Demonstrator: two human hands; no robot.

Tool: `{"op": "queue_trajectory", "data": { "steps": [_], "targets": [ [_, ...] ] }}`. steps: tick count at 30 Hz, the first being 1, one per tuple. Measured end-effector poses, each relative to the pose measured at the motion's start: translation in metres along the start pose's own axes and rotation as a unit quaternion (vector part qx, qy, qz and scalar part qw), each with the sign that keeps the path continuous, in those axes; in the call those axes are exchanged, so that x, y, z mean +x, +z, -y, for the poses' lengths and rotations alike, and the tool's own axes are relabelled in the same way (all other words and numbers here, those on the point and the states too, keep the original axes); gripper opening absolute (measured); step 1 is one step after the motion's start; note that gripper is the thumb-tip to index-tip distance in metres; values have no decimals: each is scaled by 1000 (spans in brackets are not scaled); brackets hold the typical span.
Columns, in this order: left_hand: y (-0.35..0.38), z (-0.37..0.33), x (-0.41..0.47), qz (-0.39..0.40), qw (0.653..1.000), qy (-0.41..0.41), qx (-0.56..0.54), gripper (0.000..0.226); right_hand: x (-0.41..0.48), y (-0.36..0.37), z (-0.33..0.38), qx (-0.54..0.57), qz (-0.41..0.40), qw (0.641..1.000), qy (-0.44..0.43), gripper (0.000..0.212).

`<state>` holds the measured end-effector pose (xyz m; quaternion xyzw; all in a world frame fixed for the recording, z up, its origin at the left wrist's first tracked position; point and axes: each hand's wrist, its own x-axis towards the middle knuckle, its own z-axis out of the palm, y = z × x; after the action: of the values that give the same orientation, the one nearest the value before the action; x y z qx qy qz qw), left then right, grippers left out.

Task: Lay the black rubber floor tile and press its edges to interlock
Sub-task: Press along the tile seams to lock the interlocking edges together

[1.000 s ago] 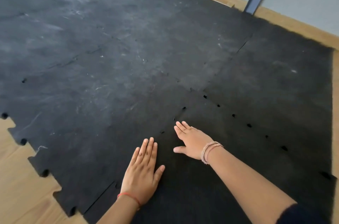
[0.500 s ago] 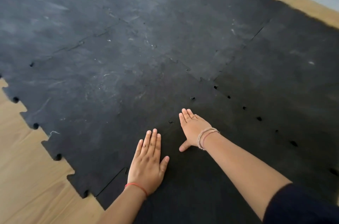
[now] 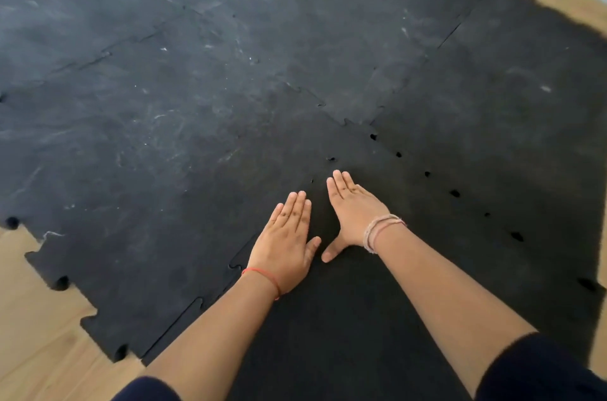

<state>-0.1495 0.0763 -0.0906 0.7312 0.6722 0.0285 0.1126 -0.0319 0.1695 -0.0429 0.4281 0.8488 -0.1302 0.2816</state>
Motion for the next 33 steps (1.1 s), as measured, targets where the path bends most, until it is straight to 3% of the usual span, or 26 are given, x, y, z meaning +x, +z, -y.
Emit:
{"op": "queue_trajectory", "data": {
  "steps": [3, 5, 8, 10, 12, 14, 22, 27, 30, 33],
  "targets": [
    [3, 2, -5, -29, 1000, 3, 11, 63, 1, -10, -8, 10, 23, 999, -22, 130],
    [0, 1, -6, 12, 1000, -14, -12, 65, 0, -17, -21, 64, 22, 997, -44, 111],
    [3, 4, 2, 13, 1000, -8, -7, 70, 2, -8, -36, 90, -43, 994, -53, 91],
    [-2, 4, 8, -2, 1000, -9, 9, 71, 6, 0, -41, 61, -98, 993, -4, 110],
    [-1, 4, 11, -6, 1000, 12, 15, 71, 14, -8, -44, 49, -85, 995, 36, 132],
    [1, 5, 12, -18, 999, 9, 28, 68, 25, -19, -43, 4, -65, 998, 14, 141],
    [2, 5, 14, -10, 999, 7, 32, 68, 43, -41, -34, -27, 20, 999, 27, 139],
    [-1, 4, 14, 8, 999, 1, 34, 68, 33, -36, -49, 14, -19, 1000, -1, 130],
    [1, 5, 15, -2, 999, 1, 40, 68, 24, -24, -59, 58, -67, 995, 41, 134],
    [3, 4, 14, -9, 999, 6, 46, 68, 22, -23, -57, 60, -63, 994, 72, 137]
  ]
}}
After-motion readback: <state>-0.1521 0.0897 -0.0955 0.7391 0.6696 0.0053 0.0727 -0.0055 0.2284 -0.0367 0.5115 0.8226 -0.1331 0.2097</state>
